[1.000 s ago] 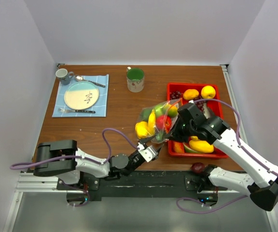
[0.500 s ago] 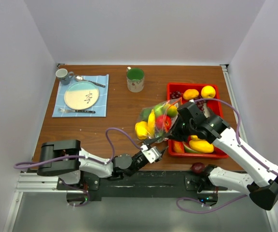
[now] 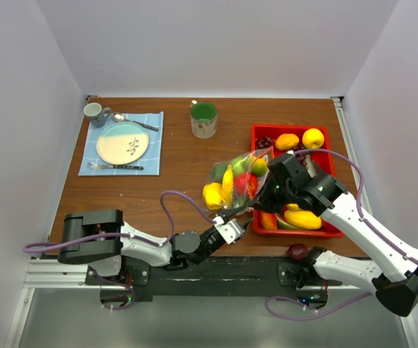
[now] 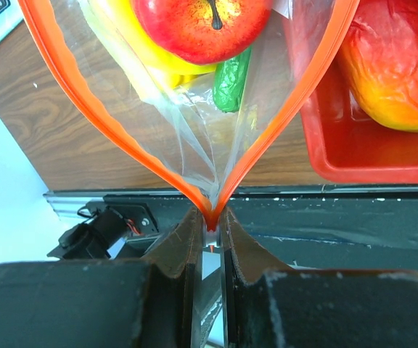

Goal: Place the food in the zip-top bag and seal the zipper

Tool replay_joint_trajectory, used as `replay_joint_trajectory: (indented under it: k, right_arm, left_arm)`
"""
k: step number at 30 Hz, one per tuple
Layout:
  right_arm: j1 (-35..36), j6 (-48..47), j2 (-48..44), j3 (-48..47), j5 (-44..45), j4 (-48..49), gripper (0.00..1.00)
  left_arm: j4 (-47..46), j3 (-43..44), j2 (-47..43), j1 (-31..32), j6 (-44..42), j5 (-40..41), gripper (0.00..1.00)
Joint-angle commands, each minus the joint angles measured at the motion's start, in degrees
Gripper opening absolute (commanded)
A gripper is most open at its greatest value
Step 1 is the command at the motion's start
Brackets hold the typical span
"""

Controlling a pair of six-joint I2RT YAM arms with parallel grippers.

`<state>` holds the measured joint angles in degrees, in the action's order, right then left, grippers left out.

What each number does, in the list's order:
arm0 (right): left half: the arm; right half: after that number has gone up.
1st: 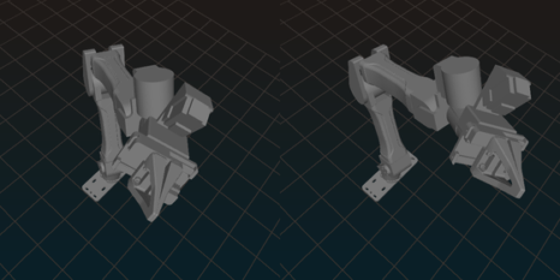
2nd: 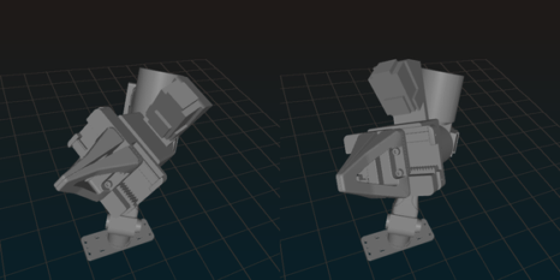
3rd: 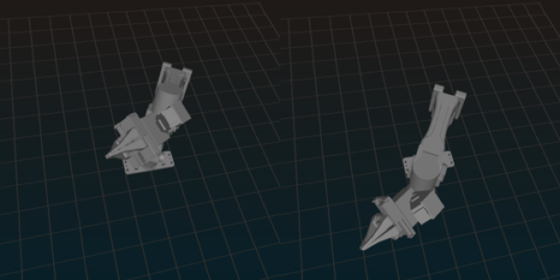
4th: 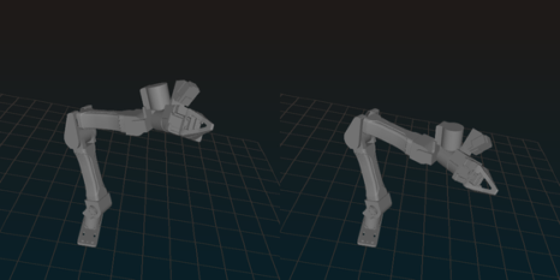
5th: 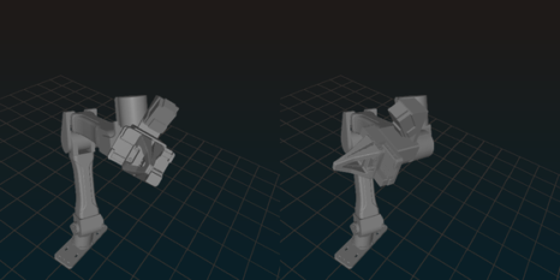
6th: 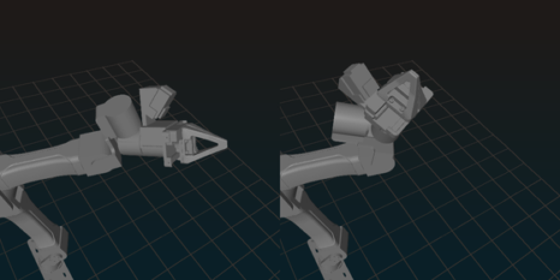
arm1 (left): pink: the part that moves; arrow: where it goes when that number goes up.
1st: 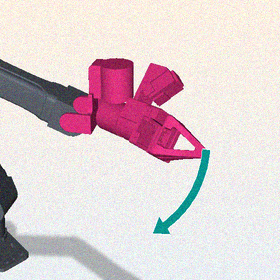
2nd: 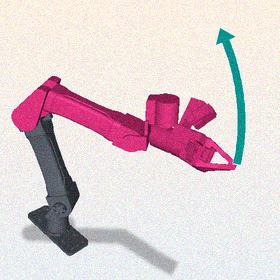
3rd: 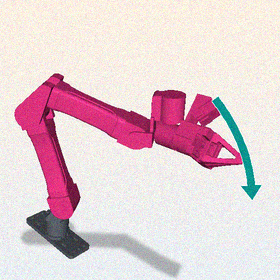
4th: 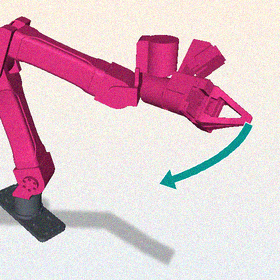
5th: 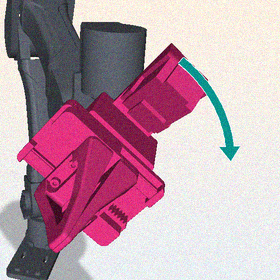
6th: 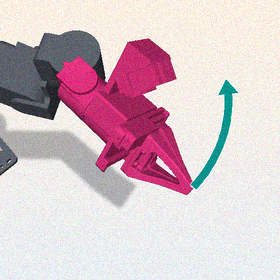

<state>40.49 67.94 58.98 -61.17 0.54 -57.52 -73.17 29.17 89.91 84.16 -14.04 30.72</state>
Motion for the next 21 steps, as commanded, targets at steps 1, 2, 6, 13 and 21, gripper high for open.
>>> replay_joint_trajectory:
  k: [1, 2, 6, 13, 21]
  right_arm:
    - [0.29, 1.32, -0.8, -2.55, 1.05, -0.49, 0.0]
    - [0.29, 1.4, -0.8, -2.55, 1.05, -0.49, 0.0]
    - [0.29, 1.49, -0.71, -2.55, 1.05, -0.4, 0.0]
    - [0.38, 1.67, -0.71, -2.11, 0.78, -0.14, 0.0]
    - [0.29, 1.75, -0.71, -2.11, 0.52, 0.39, 0.0]
  left_arm:
    - [-5.67, 1.42, 0.27, 0.39, 0.95, 1.62, 0.42]
    - [-5.32, 1.77, 0.44, 0.39, 0.77, 1.71, 0.4]
    - [-4.79, 2.21, 0.79, 0.39, 0.77, 1.98, 0.33]
    - [-4.09, 2.91, 0.97, 0.39, 1.04, 2.59, 0.27]
    - [-2.42, 3.17, 0.71, 0.39, 1.3, 2.59, 0.13]
